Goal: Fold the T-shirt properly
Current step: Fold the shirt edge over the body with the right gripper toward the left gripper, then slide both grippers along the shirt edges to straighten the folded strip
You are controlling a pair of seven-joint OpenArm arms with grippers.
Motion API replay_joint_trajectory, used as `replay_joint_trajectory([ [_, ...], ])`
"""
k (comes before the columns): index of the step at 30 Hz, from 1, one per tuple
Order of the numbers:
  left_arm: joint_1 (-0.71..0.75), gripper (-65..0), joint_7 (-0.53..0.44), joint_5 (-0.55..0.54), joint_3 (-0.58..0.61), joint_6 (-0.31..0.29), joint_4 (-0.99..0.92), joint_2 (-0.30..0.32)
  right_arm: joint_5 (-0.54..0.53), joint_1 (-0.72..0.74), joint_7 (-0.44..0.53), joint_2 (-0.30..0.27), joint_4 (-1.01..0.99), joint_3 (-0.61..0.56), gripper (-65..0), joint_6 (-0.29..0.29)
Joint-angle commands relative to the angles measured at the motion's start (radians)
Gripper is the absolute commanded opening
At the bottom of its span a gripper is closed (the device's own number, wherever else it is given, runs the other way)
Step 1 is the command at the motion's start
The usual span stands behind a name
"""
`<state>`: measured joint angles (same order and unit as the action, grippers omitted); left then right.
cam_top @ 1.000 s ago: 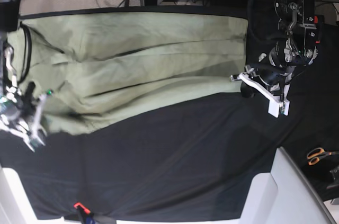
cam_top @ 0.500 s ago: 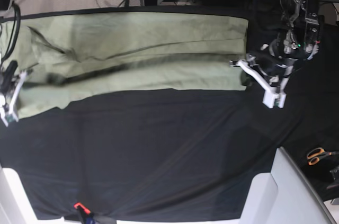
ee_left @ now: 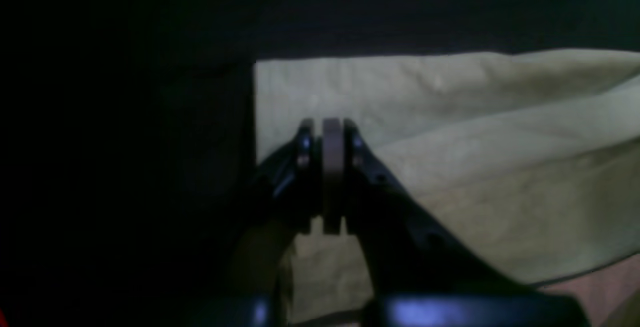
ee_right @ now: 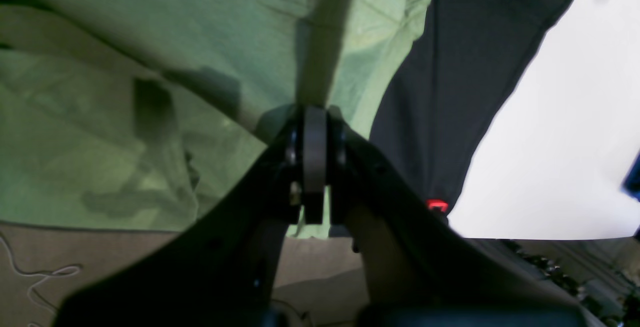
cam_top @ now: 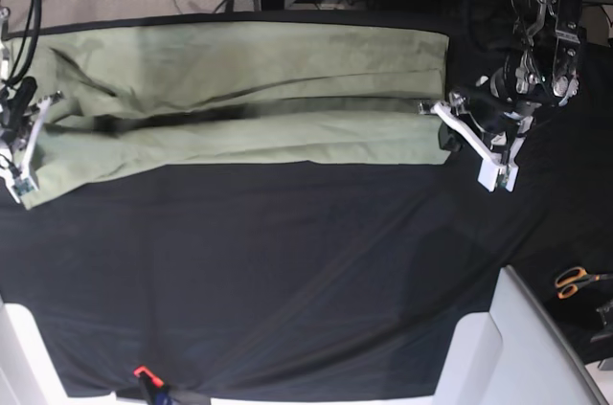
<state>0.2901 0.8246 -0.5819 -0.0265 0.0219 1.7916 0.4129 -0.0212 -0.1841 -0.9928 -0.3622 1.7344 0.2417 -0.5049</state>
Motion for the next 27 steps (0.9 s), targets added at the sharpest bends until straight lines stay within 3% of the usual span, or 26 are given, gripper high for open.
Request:
replay_joint_trajectory([
  [1,0.007,-65.0,-0.011,-0.006,-0.006,-0.004,0.018,0.010,0.007,0.001,-0.007,-0.002,0.031,0.018,-65.0,0.004],
  [5,0.028,-65.0,-0.015,-0.005,-0.002,-0.004,0.018,0.007,0.007,-0.022,-0.033,0.045,0.071,0.080,-65.0,0.001],
  [9,0.056,-65.0,-0.077,-0.005,0.004,-0.004,0.017,0.008,0.007,-0.050,-0.047,0.090,0.092,0.087,-65.0,0.001],
  [15,0.067,-65.0,-0.078,-0.005,0.004,-0.004,0.017,0.008,0.007,-0.078,-0.045,0.144,0.098,0.089,-65.0,0.004],
  [27,0.077,-65.0,-0.078,-0.005,0.004,-0.004,0.011,0.008,0.007,-0.167,-0.044,0.180,0.178,0.091,-65.0,0.005],
])
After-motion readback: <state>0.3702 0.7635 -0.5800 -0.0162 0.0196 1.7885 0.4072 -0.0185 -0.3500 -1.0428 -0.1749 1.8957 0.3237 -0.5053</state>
